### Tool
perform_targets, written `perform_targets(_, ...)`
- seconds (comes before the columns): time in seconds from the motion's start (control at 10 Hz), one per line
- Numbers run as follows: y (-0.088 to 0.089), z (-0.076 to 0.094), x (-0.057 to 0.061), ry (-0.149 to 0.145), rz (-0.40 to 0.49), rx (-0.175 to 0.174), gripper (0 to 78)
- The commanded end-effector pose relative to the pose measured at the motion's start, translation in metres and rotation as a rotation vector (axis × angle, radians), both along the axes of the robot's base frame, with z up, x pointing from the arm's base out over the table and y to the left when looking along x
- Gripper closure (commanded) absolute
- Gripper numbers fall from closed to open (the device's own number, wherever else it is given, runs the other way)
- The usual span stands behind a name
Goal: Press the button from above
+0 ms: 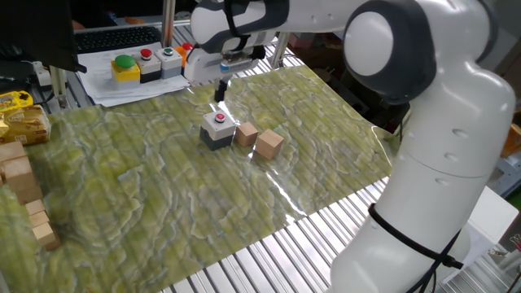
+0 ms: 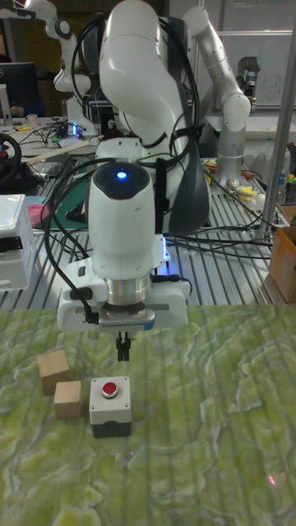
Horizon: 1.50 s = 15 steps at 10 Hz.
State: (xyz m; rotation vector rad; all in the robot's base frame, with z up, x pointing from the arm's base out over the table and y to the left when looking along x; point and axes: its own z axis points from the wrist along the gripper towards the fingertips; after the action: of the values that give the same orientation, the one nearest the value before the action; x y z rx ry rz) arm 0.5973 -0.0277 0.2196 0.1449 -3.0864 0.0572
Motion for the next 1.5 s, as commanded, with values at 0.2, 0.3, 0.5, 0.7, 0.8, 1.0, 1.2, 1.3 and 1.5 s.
perform_targets(0.2,0.001,-0.002,0.002,-0.006,0.0,-0.001,0.1)
perform_targets(0.3,0.001,-0.002,0.002,-0.006,0.0,-0.001,0.1)
perform_targets(0.5,0.001,-0.002,0.002,-0.006,0.0,-0.001,0.1)
perform_targets(0.7,0.001,-0.002,0.002,-0.006,0.0,-0.001,0.1)
perform_targets(0.8,0.001,-0.002,0.002,-0.006,0.0,-0.001,0.1)
perform_targets(1.0,0.001,-0.002,0.002,-0.006,0.0,-0.001,0.1)
perform_targets(1.2,0.001,-0.002,0.002,-0.006,0.0,-0.001,0.1)
perform_targets(1.3,0.001,-0.002,0.002,-0.006,0.0,-0.001,0.1)
perform_targets(1.5,0.024,-0.098,-0.003,-0.039,0.007,0.022,0.1)
